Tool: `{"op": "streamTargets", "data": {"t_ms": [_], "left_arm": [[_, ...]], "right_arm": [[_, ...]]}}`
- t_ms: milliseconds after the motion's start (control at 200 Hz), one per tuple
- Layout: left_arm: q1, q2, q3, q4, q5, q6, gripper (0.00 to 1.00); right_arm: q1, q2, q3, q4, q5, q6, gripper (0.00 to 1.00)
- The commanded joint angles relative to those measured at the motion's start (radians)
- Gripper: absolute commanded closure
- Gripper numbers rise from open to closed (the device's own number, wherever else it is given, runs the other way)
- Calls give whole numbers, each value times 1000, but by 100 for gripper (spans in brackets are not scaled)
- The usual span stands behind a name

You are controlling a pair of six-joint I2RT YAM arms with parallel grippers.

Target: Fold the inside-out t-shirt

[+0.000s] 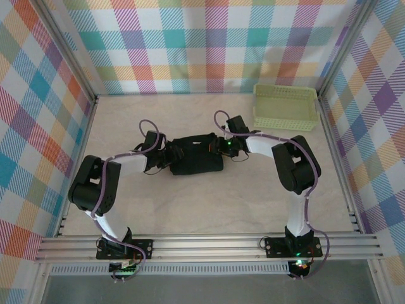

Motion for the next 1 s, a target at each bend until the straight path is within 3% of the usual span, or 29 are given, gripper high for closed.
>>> {"op": "streamTargets", "data": {"t_ms": [0,180,295,450,605,860,995], "left_arm": [[16,-27,66,-161,-122,37,42],[-66,-160,234,-726,-536,-58,18],[-223,-247,277,-877,-676,-144,6],[-416,-215,325,-875,-658,-263,0],[-492,2,467,-856,-603,-288,0],[-459,341,698,-889,-568,-179,0],[-369,375,695,-915,-611,-92,0]], "right_arm": [[-12,-19,17,-35,-14,-4,43],[-13,-210,-15,-160,91,-57,21],[-12,-366,-92,-208,163,-79,14],[-12,-536,-218,-244,206,-82,12],[-12,-678,-340,-251,204,-61,12],[-8,-843,-465,-245,177,-35,11],[-9,-887,-479,-275,200,-57,10]]}}
